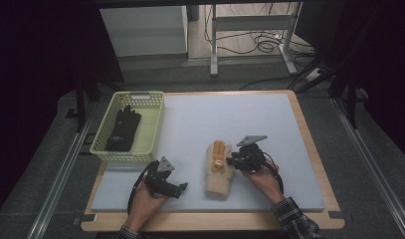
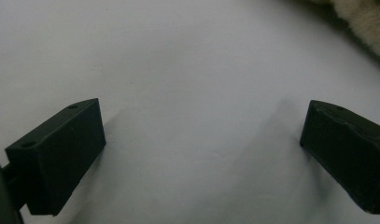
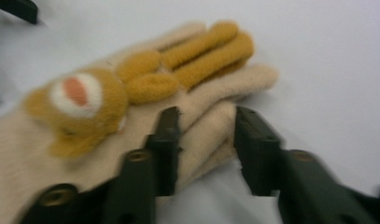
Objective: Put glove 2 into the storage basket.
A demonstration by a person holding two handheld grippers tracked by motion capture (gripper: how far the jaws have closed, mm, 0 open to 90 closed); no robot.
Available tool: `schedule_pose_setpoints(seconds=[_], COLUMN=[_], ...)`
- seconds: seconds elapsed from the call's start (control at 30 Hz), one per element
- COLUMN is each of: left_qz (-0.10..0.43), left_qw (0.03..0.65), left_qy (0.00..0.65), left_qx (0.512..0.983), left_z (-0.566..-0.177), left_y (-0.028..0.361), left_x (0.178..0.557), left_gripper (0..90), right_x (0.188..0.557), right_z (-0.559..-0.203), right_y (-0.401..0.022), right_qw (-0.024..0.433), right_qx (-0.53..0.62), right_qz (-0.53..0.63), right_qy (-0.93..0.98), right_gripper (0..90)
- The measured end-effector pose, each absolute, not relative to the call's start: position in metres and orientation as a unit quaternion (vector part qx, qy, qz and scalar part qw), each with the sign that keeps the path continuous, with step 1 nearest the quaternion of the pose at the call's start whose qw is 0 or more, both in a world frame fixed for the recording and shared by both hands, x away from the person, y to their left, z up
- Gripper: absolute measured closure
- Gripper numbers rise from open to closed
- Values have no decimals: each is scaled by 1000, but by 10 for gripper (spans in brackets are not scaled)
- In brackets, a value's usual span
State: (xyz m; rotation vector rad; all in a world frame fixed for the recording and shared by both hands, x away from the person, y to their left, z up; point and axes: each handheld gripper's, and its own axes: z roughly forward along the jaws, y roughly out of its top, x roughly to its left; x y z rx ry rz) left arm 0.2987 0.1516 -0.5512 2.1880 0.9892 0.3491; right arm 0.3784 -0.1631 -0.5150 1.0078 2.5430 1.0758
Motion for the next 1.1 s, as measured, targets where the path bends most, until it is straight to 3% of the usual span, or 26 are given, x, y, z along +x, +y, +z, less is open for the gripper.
schedule_pose_setpoints(seconds=[0.07,0.23,0.27,0.3,0.33,0.53,0.7,0.83,1.1], left_qz=[135,135,135,135,135,134,135,138,137], left_qw=[350,350,350,350,350,350,350,352,343], left_qy=[382,382,382,382,382,383,382,387,397], left_qx=[845,845,845,845,845,844,845,841,840], left_z=[-551,-551,-551,-551,-551,-551,-551,-550,-548], left_y=[152,152,152,152,152,152,152,153,165], left_x=[299,299,299,299,299,298,299,297,294], left_gripper=[3,3,3,3,3,4,4,28,60], right_x=[379,369,368,368,368,354,336,315,307], right_z=[-519,-508,-505,-503,-503,-504,-510,-520,-532], right_y=[-163,-168,-171,-178,-180,-195,-198,-191,-171], right_qw=[94,126,130,127,128,113,99,91,90], right_qx=[346,342,346,357,358,357,340,299,271], right_qz=[366,371,376,381,381,395,394,393,389], right_qy=[859,854,850,844,843,839,848,865,876], right_gripper=[836,840,825,709,685,632,694,798,813])
